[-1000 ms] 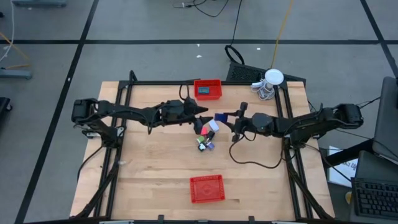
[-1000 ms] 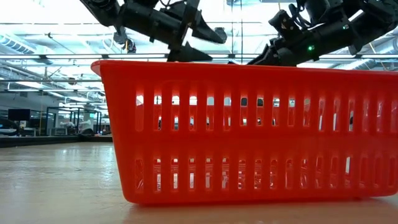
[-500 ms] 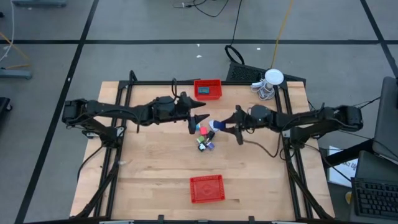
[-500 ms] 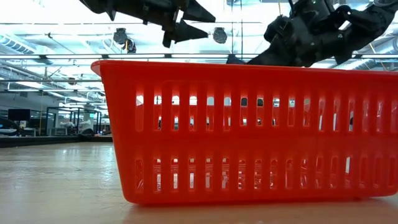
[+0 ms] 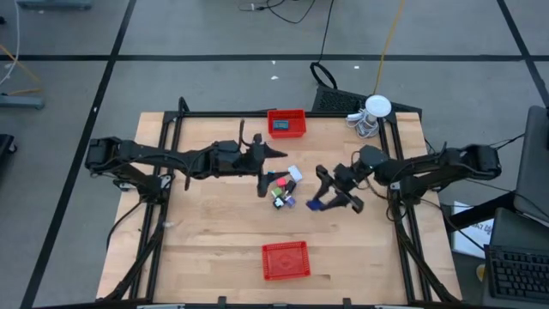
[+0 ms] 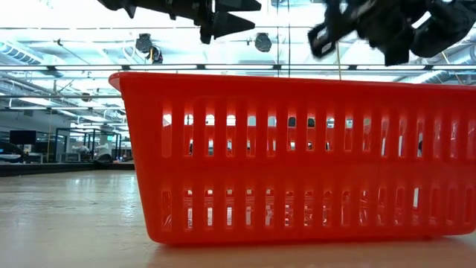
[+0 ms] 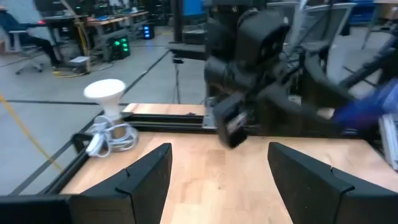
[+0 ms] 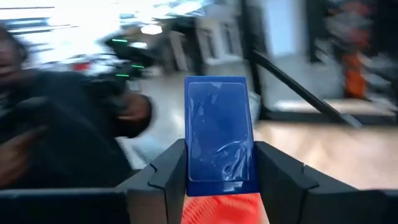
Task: Pick & Place Office items
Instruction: Put the purple timer into the top orange bin
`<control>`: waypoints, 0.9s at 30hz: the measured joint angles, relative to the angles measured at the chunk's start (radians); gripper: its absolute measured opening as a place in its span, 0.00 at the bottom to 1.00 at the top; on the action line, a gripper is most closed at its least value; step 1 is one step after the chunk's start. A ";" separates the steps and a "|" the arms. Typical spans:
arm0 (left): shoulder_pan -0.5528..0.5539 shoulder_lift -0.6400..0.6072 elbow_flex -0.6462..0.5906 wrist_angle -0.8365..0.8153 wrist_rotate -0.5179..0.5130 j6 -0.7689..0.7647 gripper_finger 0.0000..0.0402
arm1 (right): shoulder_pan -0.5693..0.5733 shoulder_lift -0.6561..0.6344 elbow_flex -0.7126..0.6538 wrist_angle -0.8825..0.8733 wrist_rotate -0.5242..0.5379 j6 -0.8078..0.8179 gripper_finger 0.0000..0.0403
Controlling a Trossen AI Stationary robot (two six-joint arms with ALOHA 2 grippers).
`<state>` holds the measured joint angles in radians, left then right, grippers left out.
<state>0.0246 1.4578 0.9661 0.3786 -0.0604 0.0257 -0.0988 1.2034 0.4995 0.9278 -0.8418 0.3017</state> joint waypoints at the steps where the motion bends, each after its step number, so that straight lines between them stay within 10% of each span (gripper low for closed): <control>1: -0.004 0.000 0.000 0.000 -0.001 0.000 0.67 | 0.019 0.000 0.000 0.037 -0.008 0.002 0.36; 10: -0.008 0.000 0.000 -0.010 -0.027 -0.001 0.67 | 0.197 -0.001 0.000 0.449 -0.076 0.083 0.36; 27: -0.008 0.000 0.000 -0.024 -0.027 -0.081 0.67 | 0.229 -0.001 0.000 0.462 -0.078 0.073 0.36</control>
<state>0.0170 1.4582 0.9661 0.3550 -0.0872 -0.0553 0.1303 1.2026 0.4995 1.3896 -0.9203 0.3751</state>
